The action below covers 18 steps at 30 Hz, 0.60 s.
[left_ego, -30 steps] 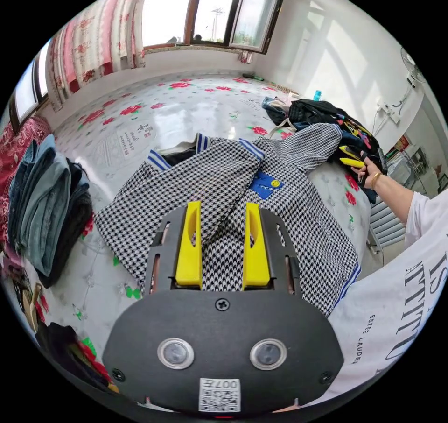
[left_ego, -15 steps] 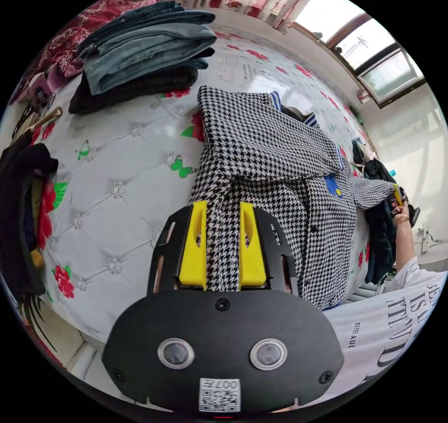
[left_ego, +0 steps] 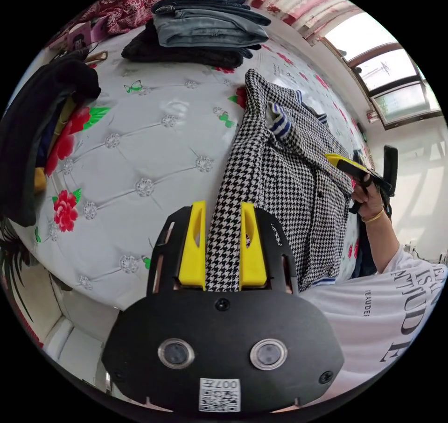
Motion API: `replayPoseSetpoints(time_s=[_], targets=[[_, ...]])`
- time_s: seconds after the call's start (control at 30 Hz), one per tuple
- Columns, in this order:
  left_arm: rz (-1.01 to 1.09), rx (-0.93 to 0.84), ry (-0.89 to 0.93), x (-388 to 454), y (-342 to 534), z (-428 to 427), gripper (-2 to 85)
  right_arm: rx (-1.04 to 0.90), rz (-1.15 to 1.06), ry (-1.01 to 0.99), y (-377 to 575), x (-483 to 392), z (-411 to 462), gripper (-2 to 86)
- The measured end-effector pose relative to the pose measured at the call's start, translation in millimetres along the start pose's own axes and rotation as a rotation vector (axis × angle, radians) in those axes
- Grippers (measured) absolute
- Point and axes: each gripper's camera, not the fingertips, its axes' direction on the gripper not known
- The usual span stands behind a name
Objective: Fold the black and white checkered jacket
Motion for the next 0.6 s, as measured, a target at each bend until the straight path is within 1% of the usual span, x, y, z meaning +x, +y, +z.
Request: replayPoseSetpoints(time_s=[0.07,0.17,0.23,0.27,0.3,0.4,0.47,0.53,0.6], targets=[[0.07,-0.055,0.01,-7.0,15.3,1.9,11.7,0.012,0.057,-0.029,30.1,-7.5,8.9,6.2],[0.174,-0.165,-0.012,-17.5,38.3,10.2,12.4,0.057,0.184,-0.039,100.3,-4.2,-19.9,7.4],[0.213,-0.222,-0.013,-26.0,50.7,15.6,12.7,0.071,0.343,0.022,173.8,8.6,-51.0,8.0],[0.225,-0.251,0.005,-31.8,57.3,18.9,12.6,0.072,0.39,0.039,193.9,12.2,-58.1,8.2],[0.235,-0.281,0.035,-36.4,61.7,22.8,12.2,0.065,0.484,0.07,235.5,18.5,-70.0,8.5],[0.262,-0.3,0.067,-40.2,62.9,27.9,10.1,0.028,0.698,0.106,329.3,25.2,-81.3,9.0],[0.344,-0.34,0.019,-31.3,57.0,33.5,9.3,0.002,0.781,0.063,370.7,23.4,-74.8,9.0],[0.446,-0.363,-0.056,-20.1,54.3,36.5,8.6,-0.042,0.817,-0.115,402.3,20.3,-49.1,8.9],[0.513,-0.391,-0.111,-15.0,50.8,43.0,7.8,-0.1,0.804,-0.185,410.9,17.9,-23.8,8.1]])
